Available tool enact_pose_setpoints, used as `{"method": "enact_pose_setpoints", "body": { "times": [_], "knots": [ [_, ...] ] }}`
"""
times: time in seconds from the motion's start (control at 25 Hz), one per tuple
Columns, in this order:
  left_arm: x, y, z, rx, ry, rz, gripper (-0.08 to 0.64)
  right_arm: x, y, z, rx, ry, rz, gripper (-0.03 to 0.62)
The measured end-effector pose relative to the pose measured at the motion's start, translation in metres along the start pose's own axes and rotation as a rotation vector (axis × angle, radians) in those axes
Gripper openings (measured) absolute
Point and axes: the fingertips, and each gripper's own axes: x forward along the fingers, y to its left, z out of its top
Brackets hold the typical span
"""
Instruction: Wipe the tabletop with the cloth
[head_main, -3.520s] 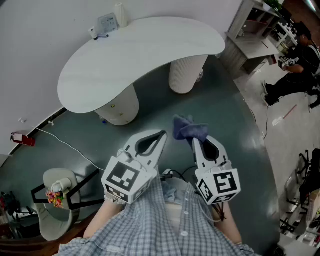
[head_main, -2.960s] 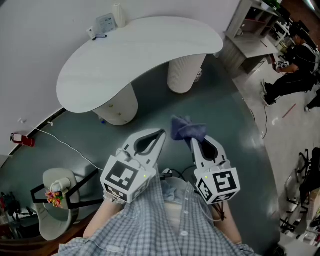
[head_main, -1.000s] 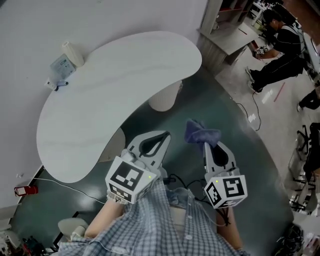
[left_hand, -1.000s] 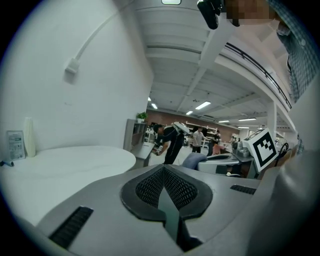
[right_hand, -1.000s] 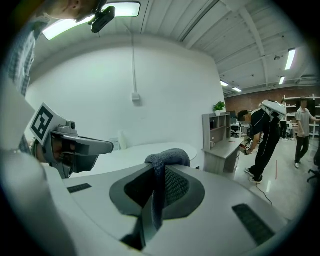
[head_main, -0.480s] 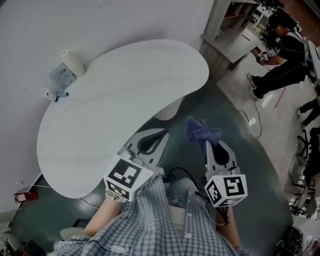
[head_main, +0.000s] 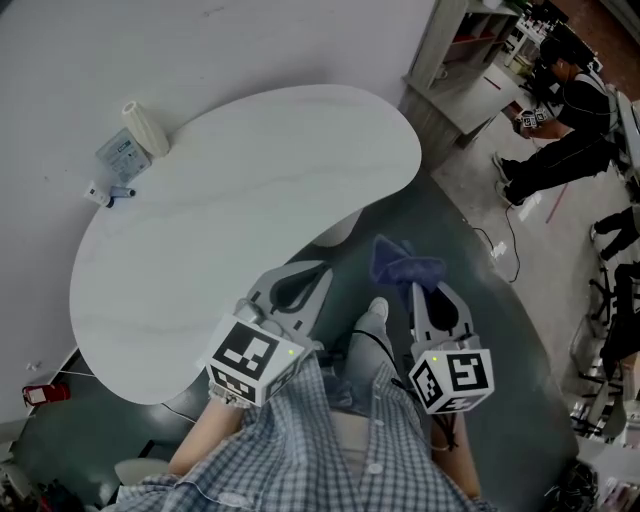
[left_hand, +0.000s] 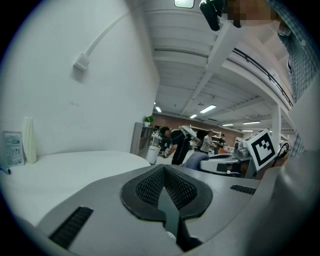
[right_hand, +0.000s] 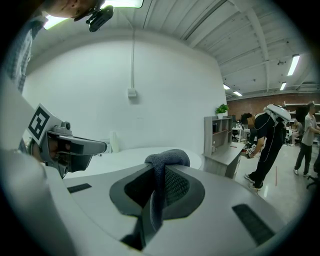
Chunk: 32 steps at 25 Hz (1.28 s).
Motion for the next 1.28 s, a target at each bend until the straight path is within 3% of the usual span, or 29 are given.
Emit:
{"method": "enact_pose_setpoints", "body": {
  "times": [0.28,0.56,0.88,1.28],
  "knots": [
    [0.005,0.023,0.003,-0.01,0.0,0.086,0.006,0.031,-0.008,0.007,-0.013,0.0,0.06,0.023],
    [0.029,0.052,0.011,-0.044,-0.002,0.186,0.006,0.083,-0.015,0.018,-0.035,0.016,0.178,0.023],
    [0.074,0.079,0.034,-0.103,-0.024,0.307,0.006,0.146,-0.044,0.039,-0.102,0.061,0.327,0.023],
    [0.127,0.11,0.052,-0.187,-0.057,0.472,0.006,0.224,-0.103,0.066,-0.169,0.087,0.417,0.023]
  ]
}}
